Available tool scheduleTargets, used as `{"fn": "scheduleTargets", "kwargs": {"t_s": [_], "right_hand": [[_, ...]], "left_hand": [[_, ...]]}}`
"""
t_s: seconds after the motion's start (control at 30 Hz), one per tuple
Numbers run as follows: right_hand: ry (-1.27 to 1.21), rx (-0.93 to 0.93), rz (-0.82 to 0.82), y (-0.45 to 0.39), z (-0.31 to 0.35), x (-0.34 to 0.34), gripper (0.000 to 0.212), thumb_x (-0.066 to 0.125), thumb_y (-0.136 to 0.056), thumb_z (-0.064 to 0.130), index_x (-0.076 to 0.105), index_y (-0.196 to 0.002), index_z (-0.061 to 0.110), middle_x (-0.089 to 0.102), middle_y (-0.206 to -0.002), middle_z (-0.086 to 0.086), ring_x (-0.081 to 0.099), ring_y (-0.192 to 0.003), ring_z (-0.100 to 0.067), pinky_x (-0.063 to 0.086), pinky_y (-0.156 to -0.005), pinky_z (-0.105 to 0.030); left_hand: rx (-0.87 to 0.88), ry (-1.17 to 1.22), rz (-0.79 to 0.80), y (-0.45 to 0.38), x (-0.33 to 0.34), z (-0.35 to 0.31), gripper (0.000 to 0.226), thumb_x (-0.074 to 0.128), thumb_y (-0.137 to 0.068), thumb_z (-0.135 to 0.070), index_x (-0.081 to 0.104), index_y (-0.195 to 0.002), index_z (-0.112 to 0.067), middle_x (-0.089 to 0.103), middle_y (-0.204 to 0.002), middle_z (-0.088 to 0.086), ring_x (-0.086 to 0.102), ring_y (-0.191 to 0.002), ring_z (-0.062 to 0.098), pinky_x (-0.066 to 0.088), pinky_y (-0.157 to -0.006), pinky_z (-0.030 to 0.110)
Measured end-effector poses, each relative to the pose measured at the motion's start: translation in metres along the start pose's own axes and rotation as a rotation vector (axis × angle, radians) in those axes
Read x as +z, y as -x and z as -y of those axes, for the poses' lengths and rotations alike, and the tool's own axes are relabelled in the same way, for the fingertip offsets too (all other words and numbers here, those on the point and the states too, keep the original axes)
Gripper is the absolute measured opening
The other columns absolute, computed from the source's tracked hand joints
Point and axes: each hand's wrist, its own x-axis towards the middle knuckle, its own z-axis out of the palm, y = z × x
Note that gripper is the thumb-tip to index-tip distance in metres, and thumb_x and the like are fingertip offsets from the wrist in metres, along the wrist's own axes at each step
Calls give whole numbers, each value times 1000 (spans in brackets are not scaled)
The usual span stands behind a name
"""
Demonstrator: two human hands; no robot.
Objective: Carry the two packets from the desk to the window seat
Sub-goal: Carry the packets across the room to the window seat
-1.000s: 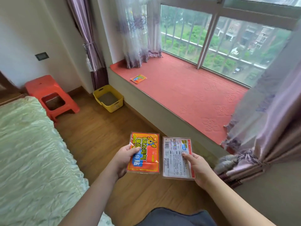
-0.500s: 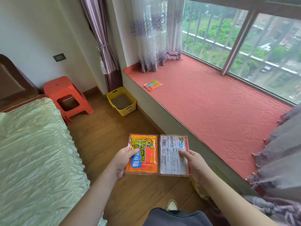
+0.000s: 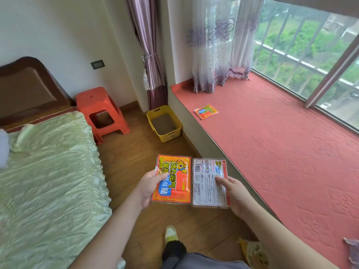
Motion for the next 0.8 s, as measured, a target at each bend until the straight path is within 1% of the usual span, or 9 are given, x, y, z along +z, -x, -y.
{"fn": "scheduleTargets", "kwargs": {"t_s": [0.07, 0.17, 0.27, 0.4, 0.47, 0.6, 0.67, 0.73, 0.8], "right_hand": [[18, -5, 7, -20, 12, 14, 19, 58, -98, 22, 69, -108, 9, 79, -100, -15, 77, -89, -33, 64, -66, -40], [39, -29, 13, -54, 32, 41, 20, 58, -98, 20, 69, -108, 7, 80, -98, -15, 77, -87, -32, 64, -66, -40], [29, -42, -5, -88, 52, 68, 21, 58, -98, 20, 68, -109, 6, 80, -97, -14, 77, -85, -31, 64, -67, -41], [22, -38, -18, -125, 73, 100, 24, 59, -97, 25, 69, -109, 8, 80, -98, -14, 78, -86, -32, 63, -61, -38], [10, -38, -39, -142, 81, 114, 25, 59, -97, 26, 70, -109, 7, 80, -98, -15, 78, -86, -32, 63, -62, -38], [14, -20, -77, -174, 98, 133, 27, 58, -98, 26, 68, -110, 5, 79, -99, -17, 77, -88, -35, 63, -68, -42], [30, -18, -82, -189, 111, 141, 26, 57, -98, 27, 69, -109, 7, 79, -98, -16, 77, -85, -35, 63, -62, -39], [27, -21, -78, -204, 124, 147, 23, 57, -99, 27, 69, -107, 9, 80, -94, -14, 78, -81, -31, 62, -56, -35], [26, -28, -81, -220, 136, 151, 22, 57, -99, 26, 70, -105, 9, 81, -90, -12, 78, -76, -29, 62, -54, -33]], "left_hand": [[0, -3, 2, -19, -12, -14, 23, 64, -92, -21, 64, -113, -11, 78, -103, 15, 76, -90, 31, 63, -73, 44], [16, -4, 1, -50, -34, -40, 21, 64, -92, -21, 64, -111, -12, 79, -100, 13, 77, -88, 30, 63, -72, 43], [32, -10, 2, -78, -59, -69, 21, 65, -92, -21, 64, -110, -12, 79, -99, 13, 77, -88, 29, 62, -77, 45], [33, -15, 12, -107, -89, -101, 23, 65, -92, -23, 64, -112, -13, 79, -102, 13, 75, -93, 32, 60, -85, 50], [32, -21, 17, -123, -101, -116, 23, 65, -92, -22, 64, -113, -12, 79, -101, 13, 76, -91, 31, 61, -81, 48], [24, -16, 27, -152, -115, -141, 24, 65, -92, -20, 65, -113, -11, 79, -100, 13, 77, -88, 29, 62, -72, 41], [19, -19, 38, -168, -119, -153, 24, 65, -91, -21, 65, -113, -11, 79, -101, 13, 77, -89, 29, 62, -70, 40], [12, -14, 52, -185, -122, -163, 25, 66, -91, -21, 65, -114, -10, 78, -103, 14, 76, -91, 30, 62, -73, 42], [2, -18, 55, -204, -123, -174, 27, 66, -91, -23, 65, -115, -11, 78, -105, 15, 75, -94, 31, 61, -77, 45]]}}
